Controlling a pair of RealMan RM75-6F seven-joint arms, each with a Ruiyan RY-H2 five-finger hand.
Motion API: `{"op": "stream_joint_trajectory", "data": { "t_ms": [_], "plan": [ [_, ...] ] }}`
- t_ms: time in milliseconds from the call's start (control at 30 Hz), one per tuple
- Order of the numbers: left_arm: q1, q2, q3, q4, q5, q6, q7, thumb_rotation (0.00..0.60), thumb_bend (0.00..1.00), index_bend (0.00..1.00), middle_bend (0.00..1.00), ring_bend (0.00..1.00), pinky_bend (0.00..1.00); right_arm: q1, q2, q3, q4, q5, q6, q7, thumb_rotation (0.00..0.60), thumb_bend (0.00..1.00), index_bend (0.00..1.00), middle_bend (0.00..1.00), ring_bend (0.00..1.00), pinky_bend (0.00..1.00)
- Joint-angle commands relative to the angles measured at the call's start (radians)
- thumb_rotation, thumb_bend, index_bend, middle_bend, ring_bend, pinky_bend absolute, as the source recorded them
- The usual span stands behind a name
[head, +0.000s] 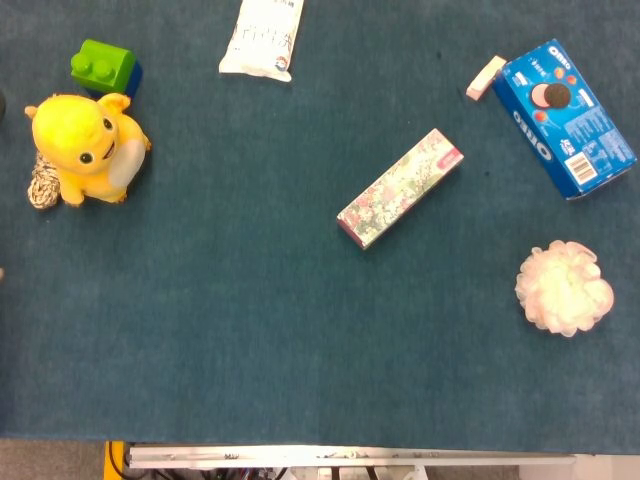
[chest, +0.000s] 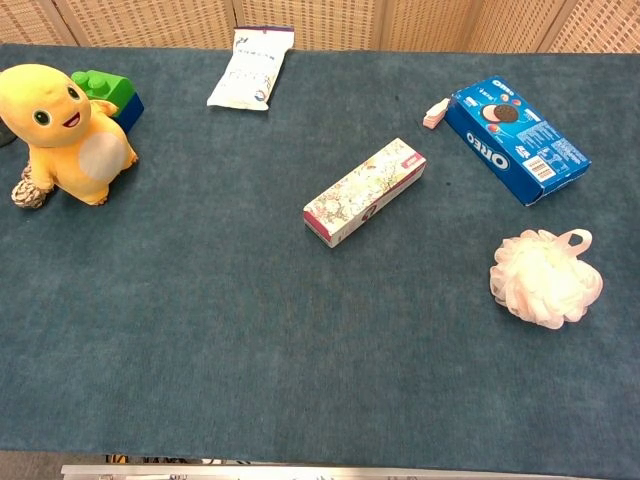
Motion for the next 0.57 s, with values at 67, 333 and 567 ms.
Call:
{"op": "stream_joint_trajectory", "data": {
  "t_ms": [67, 333, 567],
  "plan": [
    [-0.001, 0.003, 0.001, -0.008, -0.002, -0.015, 0.012, 0.358, 0.02, 0.15, 0.14, 0.11, 0.0, 0.002, 0.001, -0.001, 0.001, -0.001, -0.002, 0.002, 0.6, 0.0, 0.0, 0.03, 0.0, 0.0],
    [0.003, 0.005, -0.004, -0.016, 0.002, -0.021, 0.017, 0.361, 0.02, 0.15, 0.14, 0.11, 0.0, 0.003, 0.002, 0.0, 0.0, -0.003, 0.002, 0.004, 0.6, 0.0, 0.0, 0.03, 0.0, 0.0],
    [0.007, 0.005, -0.007, -0.014, 0.002, -0.027, 0.017, 0.358, 0.02, 0.15, 0.14, 0.11, 0.0, 0.004, 0.003, -0.001, -0.002, -0.002, 0.003, 0.004, 0.6, 0.0, 0.0, 0.03, 0.0, 0.0]
  ]
}}
